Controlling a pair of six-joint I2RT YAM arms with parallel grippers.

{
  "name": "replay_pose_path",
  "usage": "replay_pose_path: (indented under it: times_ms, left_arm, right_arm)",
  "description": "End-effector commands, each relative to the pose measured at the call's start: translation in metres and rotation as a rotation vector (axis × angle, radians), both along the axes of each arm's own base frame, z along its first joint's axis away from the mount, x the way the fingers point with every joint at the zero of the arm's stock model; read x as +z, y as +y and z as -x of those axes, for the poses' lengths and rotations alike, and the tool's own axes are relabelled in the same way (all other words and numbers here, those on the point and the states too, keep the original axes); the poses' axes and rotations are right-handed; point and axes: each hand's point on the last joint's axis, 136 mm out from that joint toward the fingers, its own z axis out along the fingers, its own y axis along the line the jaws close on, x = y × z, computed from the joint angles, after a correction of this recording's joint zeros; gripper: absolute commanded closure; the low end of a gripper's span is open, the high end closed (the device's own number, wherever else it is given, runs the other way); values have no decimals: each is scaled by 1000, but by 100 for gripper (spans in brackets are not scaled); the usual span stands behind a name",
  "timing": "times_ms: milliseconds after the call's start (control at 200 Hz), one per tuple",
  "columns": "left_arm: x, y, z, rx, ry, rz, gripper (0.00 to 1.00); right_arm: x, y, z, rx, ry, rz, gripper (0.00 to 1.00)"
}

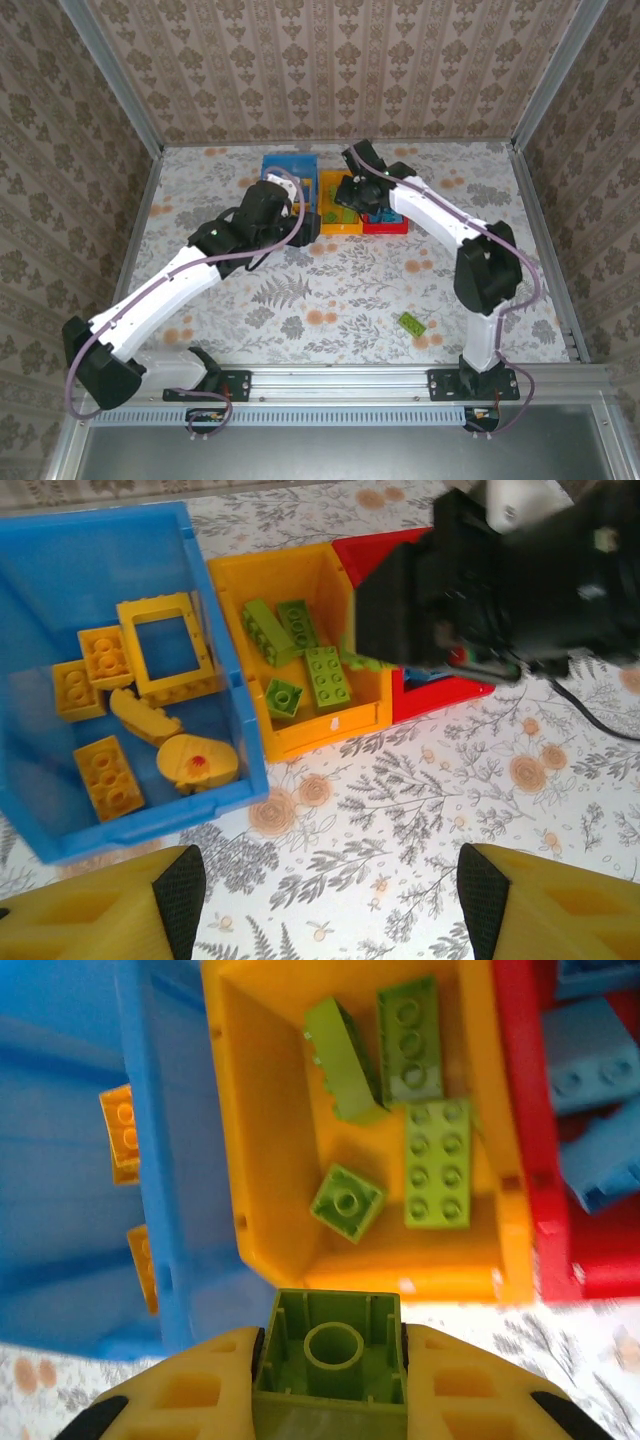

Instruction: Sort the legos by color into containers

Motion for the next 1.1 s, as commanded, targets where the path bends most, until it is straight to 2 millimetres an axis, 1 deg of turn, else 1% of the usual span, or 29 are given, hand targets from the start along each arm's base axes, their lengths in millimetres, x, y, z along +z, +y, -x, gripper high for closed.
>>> replay_pose_path:
  times_ms: [0,95,215,325,410,470,535,625,645,725,805,880,995,1080,1095]
  left_arm:
    - [-10,19,5,52,29,-21,30]
    - [-10,19,7,42,28,-20,30]
    - [-11,12,8,-11,31,-17,30]
    - [-18,3,10,-61,53,-20,30]
    - [-24,-3,11,-85,69,-15,30]
    - [-26,-8,11,-102,77,-7,30]
    - [-30,-14,11,-129,86,-5,30]
    - [-35,-24,11,-172,100,0,29]
    - [-38,-27,10,-183,106,-1,29]
    - [-44,-37,10,-224,121,8,29]
    - [-51,-46,9,-256,135,17,29]
    - [-55,-54,8,-279,144,29,29]
    - [-61,-64,8,-315,161,47,29]
    - [-65,-71,11,-344,175,53,29]
    - [-65,-72,12,-349,175,53,29]
  right_arm:
    - [-15,8,-17,25,32,63,83]
    - [-29,13,-32,16,51,82,78]
    - [-41,14,-44,11,68,96,75]
    - [-54,9,-46,8,89,113,69]
    - [-59,8,-46,26,97,121,61]
    - [-57,10,-46,55,85,123,55]
    - [-46,13,-45,93,54,129,48]
    - [-21,16,-40,141,-17,143,37]
    - [-14,16,-39,149,-39,145,35]
    - [6,14,-29,173,-86,163,29]
    - [17,9,-17,184,-108,171,28]
    - [32,-1,0,184,-147,174,28]
    - [46,-26,33,164,-184,186,27]
    - [49,-47,65,159,-185,203,27]
    - [48,-52,73,161,-180,206,27]
